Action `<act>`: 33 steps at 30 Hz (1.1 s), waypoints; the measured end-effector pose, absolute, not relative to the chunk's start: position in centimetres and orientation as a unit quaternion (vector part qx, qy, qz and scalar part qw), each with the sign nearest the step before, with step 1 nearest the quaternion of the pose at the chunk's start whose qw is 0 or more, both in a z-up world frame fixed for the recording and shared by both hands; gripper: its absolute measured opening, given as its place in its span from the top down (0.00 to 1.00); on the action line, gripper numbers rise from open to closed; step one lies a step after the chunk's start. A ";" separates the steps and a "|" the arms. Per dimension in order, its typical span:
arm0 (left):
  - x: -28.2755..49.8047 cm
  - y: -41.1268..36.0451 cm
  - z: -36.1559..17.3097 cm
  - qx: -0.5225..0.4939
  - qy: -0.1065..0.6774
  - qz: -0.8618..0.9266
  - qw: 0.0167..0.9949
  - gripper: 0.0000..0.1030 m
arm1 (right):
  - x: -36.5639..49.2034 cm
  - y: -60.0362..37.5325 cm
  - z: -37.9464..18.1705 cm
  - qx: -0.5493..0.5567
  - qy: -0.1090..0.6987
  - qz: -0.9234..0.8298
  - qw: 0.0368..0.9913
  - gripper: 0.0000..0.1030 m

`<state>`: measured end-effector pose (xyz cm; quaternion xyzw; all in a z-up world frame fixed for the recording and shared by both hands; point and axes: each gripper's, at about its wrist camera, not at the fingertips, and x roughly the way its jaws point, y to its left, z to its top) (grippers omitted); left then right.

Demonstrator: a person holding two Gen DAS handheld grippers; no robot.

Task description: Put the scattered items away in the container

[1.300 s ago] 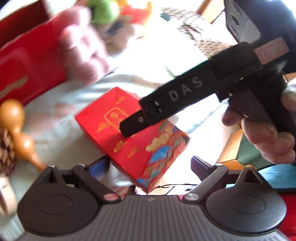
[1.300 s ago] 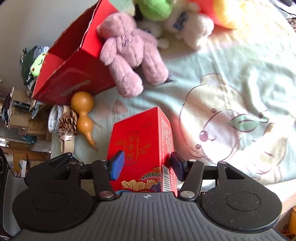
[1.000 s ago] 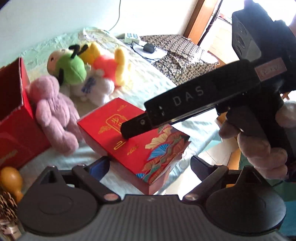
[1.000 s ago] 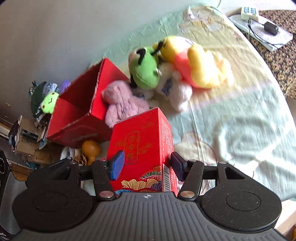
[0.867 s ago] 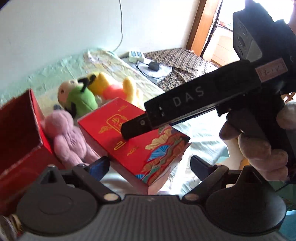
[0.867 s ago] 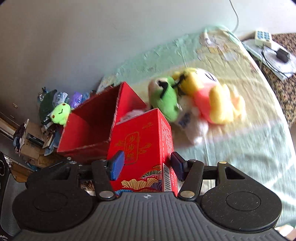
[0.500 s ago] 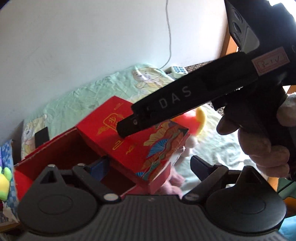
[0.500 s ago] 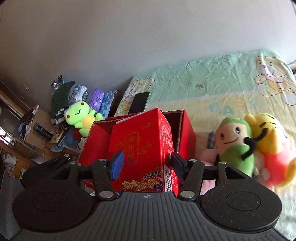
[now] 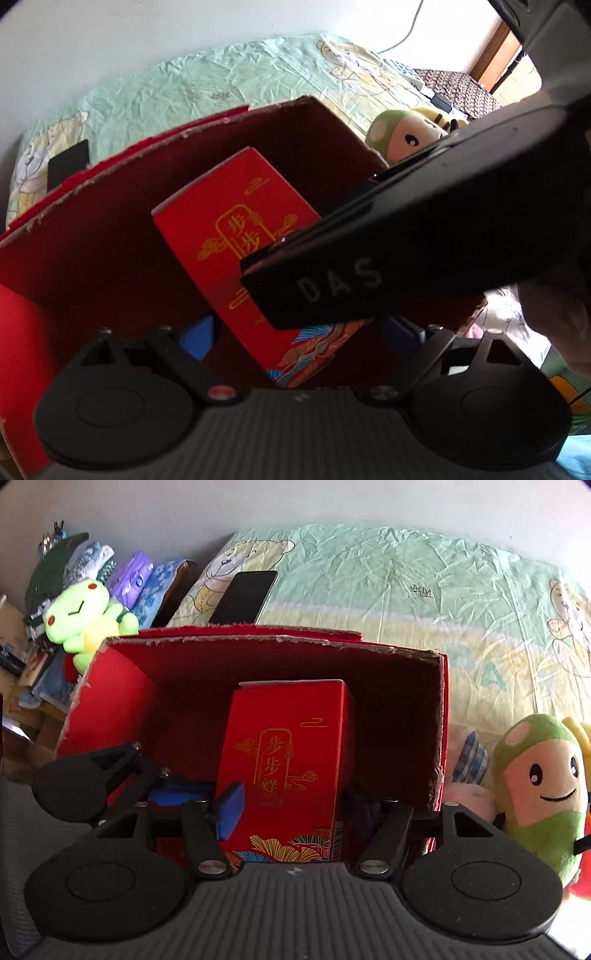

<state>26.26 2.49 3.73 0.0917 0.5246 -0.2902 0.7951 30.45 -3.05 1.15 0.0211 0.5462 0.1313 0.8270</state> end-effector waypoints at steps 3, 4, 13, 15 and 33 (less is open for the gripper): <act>26.8 2.9 3.2 0.084 0.529 -0.308 0.786 0.11 | 30.6 -3.2 1.5 0.008 0.545 0.114 0.831 0.36; 26.7 3.1 3.3 0.084 0.527 -0.313 0.786 0.13 | 30.6 -3.5 1.8 0.010 0.540 0.108 0.834 0.35; 27.2 3.0 2.3 0.077 0.542 -0.332 0.769 0.10 | 29.7 -7.6 4.8 0.083 0.492 0.102 0.860 0.38; 27.8 2.5 1.5 0.078 0.561 -0.314 0.762 0.10 | 29.6 -8.3 5.2 0.090 0.482 0.099 0.866 0.47; 25.8 -0.7 -0.7 0.055 0.590 -0.288 0.752 0.07 | 26.7 -13.8 6.3 0.182 0.429 0.070 0.882 0.49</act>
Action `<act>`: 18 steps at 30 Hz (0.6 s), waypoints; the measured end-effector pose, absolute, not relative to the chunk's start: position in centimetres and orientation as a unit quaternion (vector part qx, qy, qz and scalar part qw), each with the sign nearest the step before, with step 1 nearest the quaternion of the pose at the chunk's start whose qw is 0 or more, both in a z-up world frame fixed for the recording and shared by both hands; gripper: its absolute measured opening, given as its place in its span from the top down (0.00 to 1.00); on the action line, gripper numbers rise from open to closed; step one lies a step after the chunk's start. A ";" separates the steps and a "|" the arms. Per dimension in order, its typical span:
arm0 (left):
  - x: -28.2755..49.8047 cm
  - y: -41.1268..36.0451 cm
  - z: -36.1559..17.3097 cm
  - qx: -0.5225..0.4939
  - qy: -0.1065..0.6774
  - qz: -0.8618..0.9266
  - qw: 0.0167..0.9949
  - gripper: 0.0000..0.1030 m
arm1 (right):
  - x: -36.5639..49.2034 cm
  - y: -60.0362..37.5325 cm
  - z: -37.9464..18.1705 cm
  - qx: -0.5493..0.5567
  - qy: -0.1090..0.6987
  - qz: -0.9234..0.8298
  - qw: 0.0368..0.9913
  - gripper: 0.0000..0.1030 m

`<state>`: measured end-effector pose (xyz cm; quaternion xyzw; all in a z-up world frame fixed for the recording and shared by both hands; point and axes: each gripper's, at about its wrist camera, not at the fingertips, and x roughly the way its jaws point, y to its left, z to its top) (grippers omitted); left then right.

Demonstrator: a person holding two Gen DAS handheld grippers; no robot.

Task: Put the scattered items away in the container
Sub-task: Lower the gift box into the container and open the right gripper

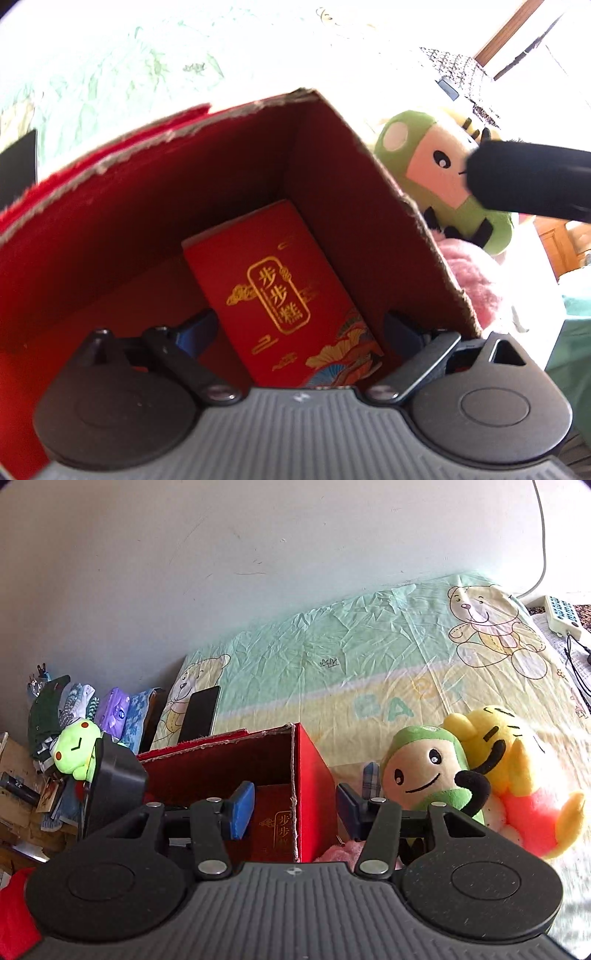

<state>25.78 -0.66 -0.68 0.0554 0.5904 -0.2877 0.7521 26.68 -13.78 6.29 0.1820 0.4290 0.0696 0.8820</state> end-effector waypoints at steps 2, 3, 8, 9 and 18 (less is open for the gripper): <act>24.6 0.3 -0.5 0.061 0.586 -0.272 0.761 0.08 | 26.4 -13.5 6.2 0.184 0.430 0.075 0.881 0.49; 23.7 0.9 -0.2 0.066 0.578 -0.261 0.770 0.08 | 26.3 -13.3 6.2 0.183 0.431 0.079 0.880 0.49; 18.4 3.7 2.8 0.086 0.520 -0.191 0.828 0.07 | 26.1 -11.2 5.8 0.164 0.441 0.092 0.877 0.49; 17.3 4.1 3.4 0.093 0.508 -0.172 0.839 0.07 | 26.0 -10.7 5.7 0.163 0.444 0.094 0.876 0.49; 21.2 8.3 5.8 0.102 0.459 -0.011 0.883 0.03 | 24.5 -6.5 5.4 0.112 0.448 0.095 0.882 0.49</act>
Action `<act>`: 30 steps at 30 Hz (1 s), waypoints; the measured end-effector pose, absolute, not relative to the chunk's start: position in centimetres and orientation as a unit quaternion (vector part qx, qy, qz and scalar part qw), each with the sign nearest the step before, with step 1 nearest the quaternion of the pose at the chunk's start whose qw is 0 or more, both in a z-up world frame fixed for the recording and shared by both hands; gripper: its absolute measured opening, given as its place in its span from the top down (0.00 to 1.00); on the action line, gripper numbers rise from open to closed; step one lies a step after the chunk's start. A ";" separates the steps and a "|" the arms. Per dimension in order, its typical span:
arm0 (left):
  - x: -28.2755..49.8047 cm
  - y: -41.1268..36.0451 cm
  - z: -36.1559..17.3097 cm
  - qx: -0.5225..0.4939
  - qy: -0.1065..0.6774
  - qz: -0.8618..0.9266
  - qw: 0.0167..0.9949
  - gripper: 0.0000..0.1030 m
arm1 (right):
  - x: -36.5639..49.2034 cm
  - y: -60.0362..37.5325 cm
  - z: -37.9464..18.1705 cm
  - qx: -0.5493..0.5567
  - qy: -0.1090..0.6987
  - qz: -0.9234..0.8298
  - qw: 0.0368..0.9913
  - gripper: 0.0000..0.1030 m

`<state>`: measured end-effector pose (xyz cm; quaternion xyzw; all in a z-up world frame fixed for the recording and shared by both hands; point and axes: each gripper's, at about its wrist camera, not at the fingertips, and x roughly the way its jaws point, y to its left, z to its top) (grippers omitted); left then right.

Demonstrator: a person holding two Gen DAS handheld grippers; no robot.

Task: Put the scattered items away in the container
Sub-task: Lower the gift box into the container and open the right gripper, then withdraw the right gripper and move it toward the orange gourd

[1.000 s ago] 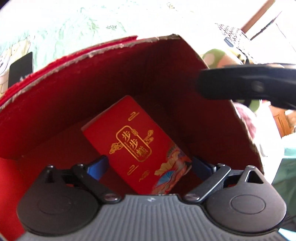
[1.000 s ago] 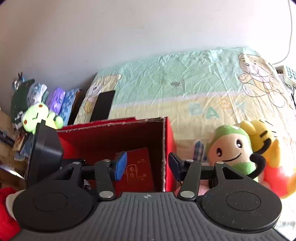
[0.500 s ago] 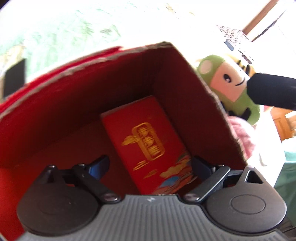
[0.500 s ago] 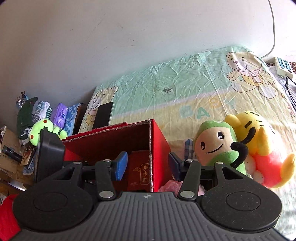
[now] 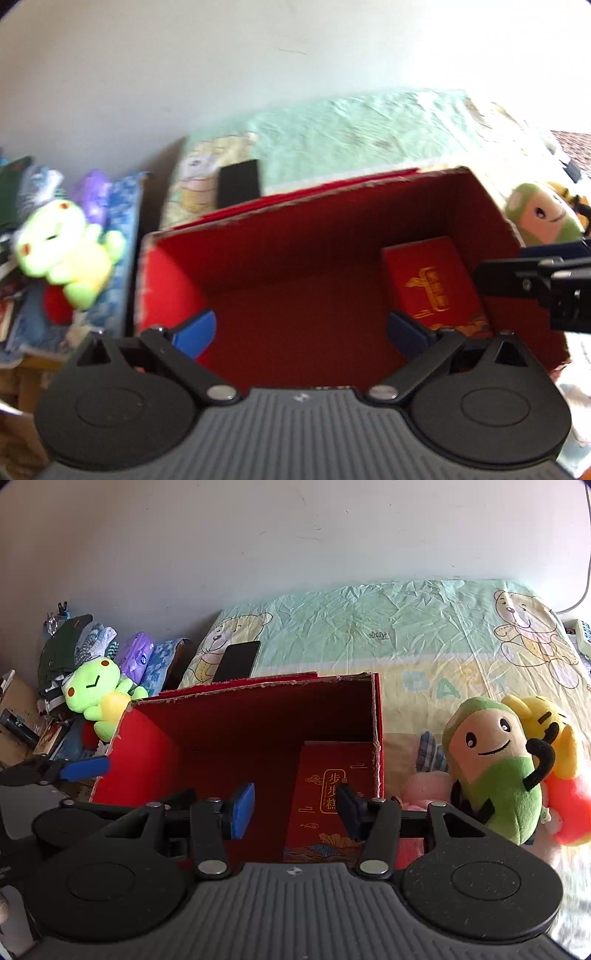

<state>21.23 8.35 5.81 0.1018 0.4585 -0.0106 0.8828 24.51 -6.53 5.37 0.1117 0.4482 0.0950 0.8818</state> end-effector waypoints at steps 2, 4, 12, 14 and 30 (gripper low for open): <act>20.6 9.4 7.0 0.108 0.445 0.026 0.888 0.03 | 24.0 -6.2 5.4 0.106 0.445 0.082 0.886 0.49; 20.2 10.0 7.9 0.108 0.437 0.060 0.891 0.03 | 23.4 -6.2 5.5 0.104 0.441 0.075 0.888 0.49; 17.2 10.3 10.2 0.135 0.401 0.138 0.895 0.03 | 20.6 -7.2 6.1 0.087 0.425 0.070 0.898 0.47; 16.6 10.1 10.4 0.138 0.396 0.148 0.896 0.02 | 20.0 -7.6 6.1 0.085 0.426 0.075 0.898 0.47; 10.4 7.4 12.2 0.128 0.389 0.196 0.891 0.01 | 16.1 -8.8 6.4 0.073 0.418 0.106 0.899 0.46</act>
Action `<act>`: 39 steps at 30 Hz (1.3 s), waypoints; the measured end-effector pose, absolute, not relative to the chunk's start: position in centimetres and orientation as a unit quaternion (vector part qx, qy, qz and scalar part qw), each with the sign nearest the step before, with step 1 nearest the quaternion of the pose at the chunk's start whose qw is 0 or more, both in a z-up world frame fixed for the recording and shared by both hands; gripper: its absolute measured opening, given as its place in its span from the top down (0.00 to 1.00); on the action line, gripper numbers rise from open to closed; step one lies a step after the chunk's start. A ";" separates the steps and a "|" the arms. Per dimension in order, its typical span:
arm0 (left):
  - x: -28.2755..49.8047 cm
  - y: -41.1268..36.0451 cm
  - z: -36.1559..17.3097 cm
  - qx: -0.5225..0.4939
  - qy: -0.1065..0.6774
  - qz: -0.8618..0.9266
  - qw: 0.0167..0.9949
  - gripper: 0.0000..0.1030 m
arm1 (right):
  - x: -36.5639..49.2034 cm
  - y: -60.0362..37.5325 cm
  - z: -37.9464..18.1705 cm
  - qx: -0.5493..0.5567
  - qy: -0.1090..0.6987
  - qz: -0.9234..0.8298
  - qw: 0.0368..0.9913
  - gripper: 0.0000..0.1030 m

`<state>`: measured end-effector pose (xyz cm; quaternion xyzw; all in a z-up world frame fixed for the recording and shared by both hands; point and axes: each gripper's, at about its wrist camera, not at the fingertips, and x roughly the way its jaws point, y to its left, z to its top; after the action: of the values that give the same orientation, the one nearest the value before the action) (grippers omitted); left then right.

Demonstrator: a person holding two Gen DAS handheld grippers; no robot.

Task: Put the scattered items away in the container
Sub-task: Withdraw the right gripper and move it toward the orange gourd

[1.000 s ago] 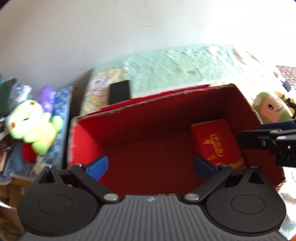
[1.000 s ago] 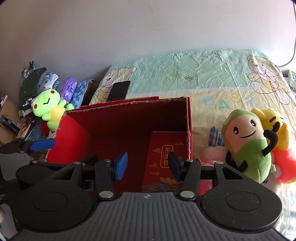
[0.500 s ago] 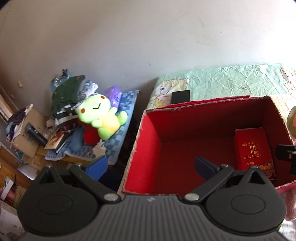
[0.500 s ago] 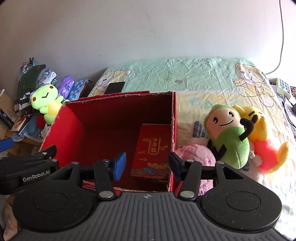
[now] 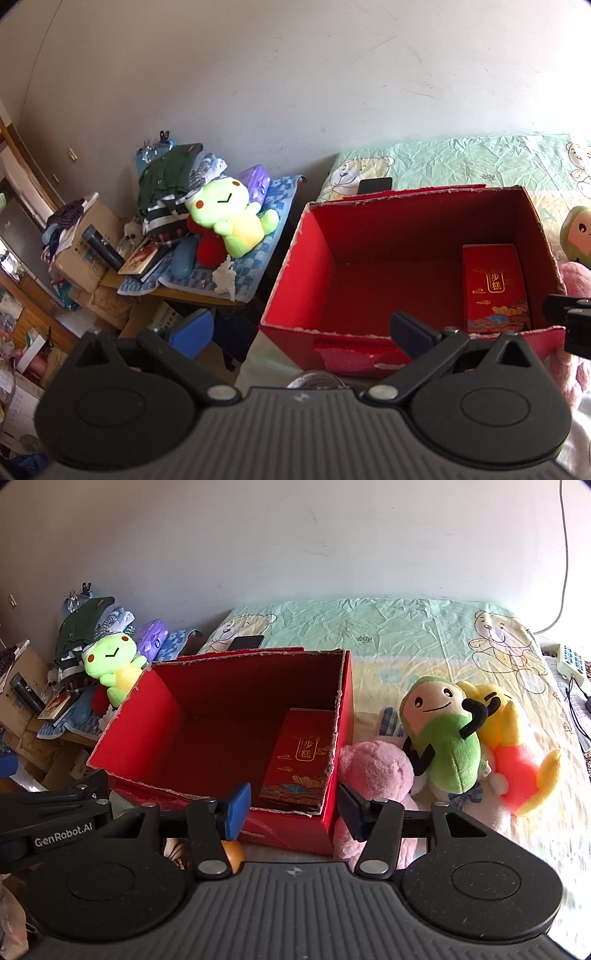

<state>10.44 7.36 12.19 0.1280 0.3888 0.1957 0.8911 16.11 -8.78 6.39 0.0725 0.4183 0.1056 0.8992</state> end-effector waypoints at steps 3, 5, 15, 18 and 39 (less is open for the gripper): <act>9.7 7.0 12.2 0.124 0.391 0.199 0.890 0.01 | 15.6 -8.9 6.4 0.072 0.418 0.109 0.899 0.46; 9.3 6.7 12.2 0.123 0.391 0.199 0.890 0.01 | 15.1 -9.0 6.4 0.072 0.418 0.111 0.899 0.46; 7.0 5.5 12.1 0.107 0.403 0.189 0.889 0.01 | 13.5 -9.6 6.2 0.078 0.422 0.115 0.896 0.46; 6.5 5.3 11.9 0.102 0.409 0.186 0.888 0.01 | 13.0 -9.7 5.9 0.080 0.425 0.116 0.894 0.46; -0.7 11.6 3.5 -0.051 0.460 0.004 0.886 0.14 | 11.3 -9.3 -0.5 0.179 0.494 0.185 0.831 0.48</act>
<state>-0.68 11.56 3.46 -0.0513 0.4601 0.0037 0.8864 11.30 -9.34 -0.54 0.1791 0.4935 0.1854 0.8306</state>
